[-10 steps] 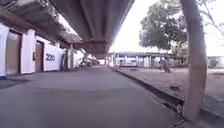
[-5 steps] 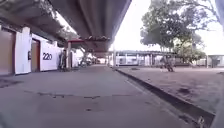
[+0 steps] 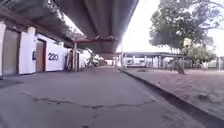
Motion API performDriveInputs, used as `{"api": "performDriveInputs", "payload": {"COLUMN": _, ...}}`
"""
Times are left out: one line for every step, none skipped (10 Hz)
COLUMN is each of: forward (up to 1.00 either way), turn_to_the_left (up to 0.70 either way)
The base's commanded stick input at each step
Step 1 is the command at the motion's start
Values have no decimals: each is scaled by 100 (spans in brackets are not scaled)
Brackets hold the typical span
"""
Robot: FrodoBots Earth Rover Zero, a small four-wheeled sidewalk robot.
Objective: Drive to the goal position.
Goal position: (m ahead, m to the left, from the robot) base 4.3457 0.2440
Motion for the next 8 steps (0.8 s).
{"api": "performDriveInputs", "payload": {"forward": 85, "turn_to_the_left": 0}}
{"api": "performDriveInputs", "payload": {"forward": 85, "turn_to_the_left": 0}}
{"api": "performDriveInputs", "payload": {"forward": 85, "turn_to_the_left": 0}}
{"api": "performDriveInputs", "payload": {"forward": 85, "turn_to_the_left": 0}}
{"api": "performDriveInputs", "payload": {"forward": 85, "turn_to_the_left": 0}}
{"api": "performDriveInputs", "payload": {"forward": 85, "turn_to_the_left": 0}}
{"api": "performDriveInputs", "payload": {"forward": 85, "turn_to_the_left": 0}}
{"api": "performDriveInputs", "payload": {"forward": 85, "turn_to_the_left": 0}}
